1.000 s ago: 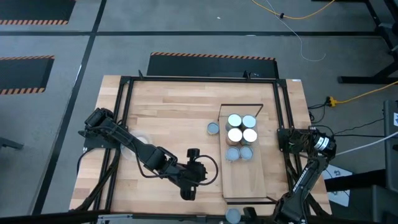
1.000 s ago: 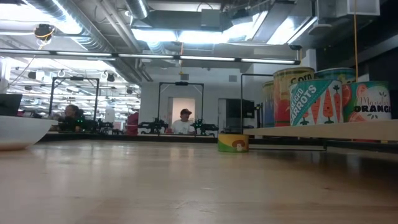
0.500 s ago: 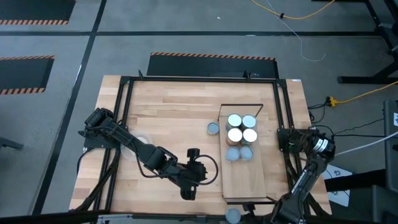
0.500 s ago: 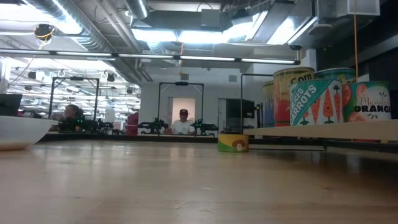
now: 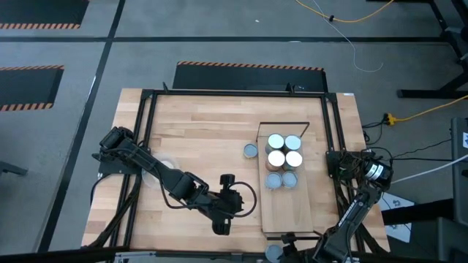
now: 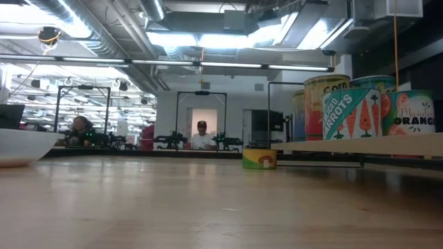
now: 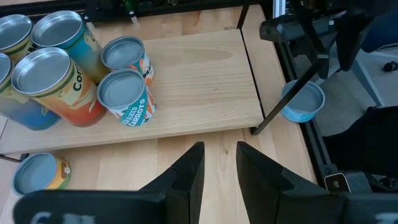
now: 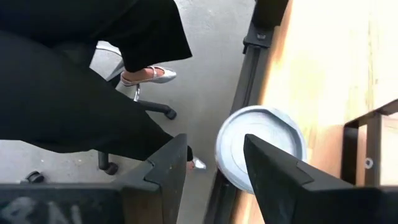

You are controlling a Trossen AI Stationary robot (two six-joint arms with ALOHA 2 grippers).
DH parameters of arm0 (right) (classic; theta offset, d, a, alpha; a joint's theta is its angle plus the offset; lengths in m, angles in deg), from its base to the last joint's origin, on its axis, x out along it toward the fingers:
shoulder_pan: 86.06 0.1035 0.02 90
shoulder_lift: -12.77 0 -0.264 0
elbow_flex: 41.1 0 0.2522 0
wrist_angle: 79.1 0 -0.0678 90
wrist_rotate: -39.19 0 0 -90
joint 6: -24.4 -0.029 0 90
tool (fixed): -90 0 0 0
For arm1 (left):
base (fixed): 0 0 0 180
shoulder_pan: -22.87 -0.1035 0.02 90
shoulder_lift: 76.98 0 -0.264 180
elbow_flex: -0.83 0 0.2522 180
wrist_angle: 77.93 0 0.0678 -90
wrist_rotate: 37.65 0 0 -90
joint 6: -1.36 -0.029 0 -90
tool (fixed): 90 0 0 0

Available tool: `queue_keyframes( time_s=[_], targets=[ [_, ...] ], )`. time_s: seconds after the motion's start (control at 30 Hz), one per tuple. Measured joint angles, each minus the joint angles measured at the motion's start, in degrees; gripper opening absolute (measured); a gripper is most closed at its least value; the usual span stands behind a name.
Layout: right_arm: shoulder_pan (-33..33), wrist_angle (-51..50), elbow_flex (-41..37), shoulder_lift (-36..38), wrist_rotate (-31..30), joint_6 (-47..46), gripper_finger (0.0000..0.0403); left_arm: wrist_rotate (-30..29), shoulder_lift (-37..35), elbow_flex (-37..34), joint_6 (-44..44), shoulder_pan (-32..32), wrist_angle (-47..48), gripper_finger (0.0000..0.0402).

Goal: Pick and place cans onto a shelf
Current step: Put the blue tuna can onto the shelf

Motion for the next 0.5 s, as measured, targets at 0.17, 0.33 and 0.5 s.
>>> queue_keyframes(
  time_s=[0.17,0.33,0.5],
  targets=[
    [0.0,-0.3,0.0,-0.3,0.0,0.1,0.0164,0.0,0.0,0.0,0.0,0.0,0.0,0.0086],
    [0.0,-0.6,0.0,-0.7,0.6,0.1,0.0165,0.0,0.0,0.0,0.0,0.0,-0.1,0.0086],
    [0.0,-1.0,0.0,-0.7,0.6,1.3,0.0165,0.0,0.0,0.0,0.0,0.0,-0.1,0.0086]
  ],
)
